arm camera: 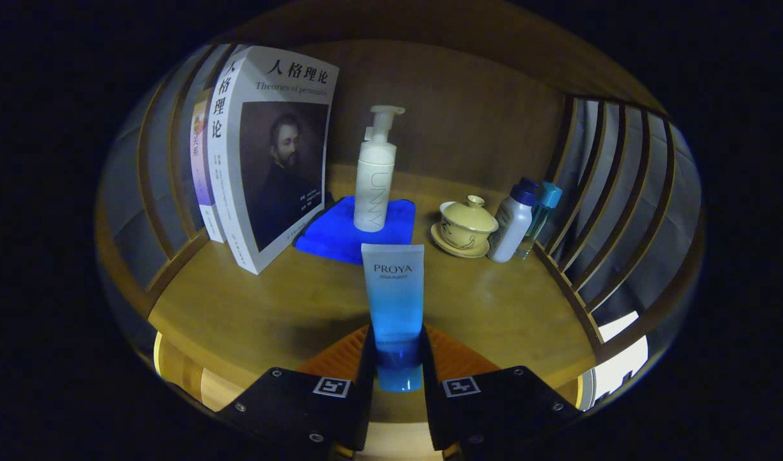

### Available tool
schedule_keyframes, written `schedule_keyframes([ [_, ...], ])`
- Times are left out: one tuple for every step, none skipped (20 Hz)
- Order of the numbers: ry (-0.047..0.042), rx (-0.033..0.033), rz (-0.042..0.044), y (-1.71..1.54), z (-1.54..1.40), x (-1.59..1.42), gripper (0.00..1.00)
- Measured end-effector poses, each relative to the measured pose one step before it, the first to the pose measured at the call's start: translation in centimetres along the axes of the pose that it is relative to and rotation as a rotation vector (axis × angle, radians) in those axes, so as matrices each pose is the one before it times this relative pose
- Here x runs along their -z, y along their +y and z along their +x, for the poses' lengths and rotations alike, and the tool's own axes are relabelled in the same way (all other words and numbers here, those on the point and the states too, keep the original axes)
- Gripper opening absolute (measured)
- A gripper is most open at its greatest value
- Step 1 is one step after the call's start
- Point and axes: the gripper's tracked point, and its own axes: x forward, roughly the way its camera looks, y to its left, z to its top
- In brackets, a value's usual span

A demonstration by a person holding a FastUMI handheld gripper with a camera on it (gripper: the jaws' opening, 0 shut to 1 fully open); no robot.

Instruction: Pull open the drawer, take out the items inside it, and place them on the countertop above the cabinet.

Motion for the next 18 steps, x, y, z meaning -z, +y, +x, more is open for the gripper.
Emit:
schedule_keyframes([
  [0.0003,-0.0033,0.01409,-0.138,0.21,-0.118,0.4],
  [0.00141,-0.00161,0.01803,-0.233,0.402,0.089,0.4],
  [0.0061,-0.00239,0.01694,-0.249,0.351,0.133,0.41],
  [0.00715,-0.00065,0.01117,-0.25,0.348,0.338,0.42],
  [-0.0011,0.00207,0.01255,-0.376,0.347,0.178,0.44],
  [-0.01393,-0.00432,0.02402,-0.045,-0.059,-0.13,0.46],
  [-0.02475,-0.01191,0.03379,0.159,0.103,-0.382,0.48],
  [-0.02979,-0.00786,0.03752,0.089,-0.398,-0.503,0.49],
  [-0.02177,-0.00882,0.03311,0.041,-0.52,-0.285,0.58],
  [-0.02501,-0.00921,0.02455,0.037,-0.77,-0.32,0.67],
  [-0.02506,-0.00941,0.01064,0.041,-0.856,-0.213,0.76],
  [-0.02369,-0.00746,0.00061,0.079,-1.027,-0.065,0.86],
  [-0.02794,-0.00658,-0.00036,0.053,-1.218,-0.161,0.95],
  [-0.03822,-0.0076,0.00843,0.341,-1.146,-0.282,0.95],
  [-0.04524,-0.01068,0.01405,0.376,-1.277,-0.395,0.95],
  [-0.04493,-0.01827,0.00851,0.498,-1.373,-0.455,0.95],
  [-0.04343,-0.01321,-0.00337,0.468,-1.556,-0.537,0.95],
  [-0.03972,-0.00818,-0.01814,0.334,-1.549,-0.504,0.95],
])
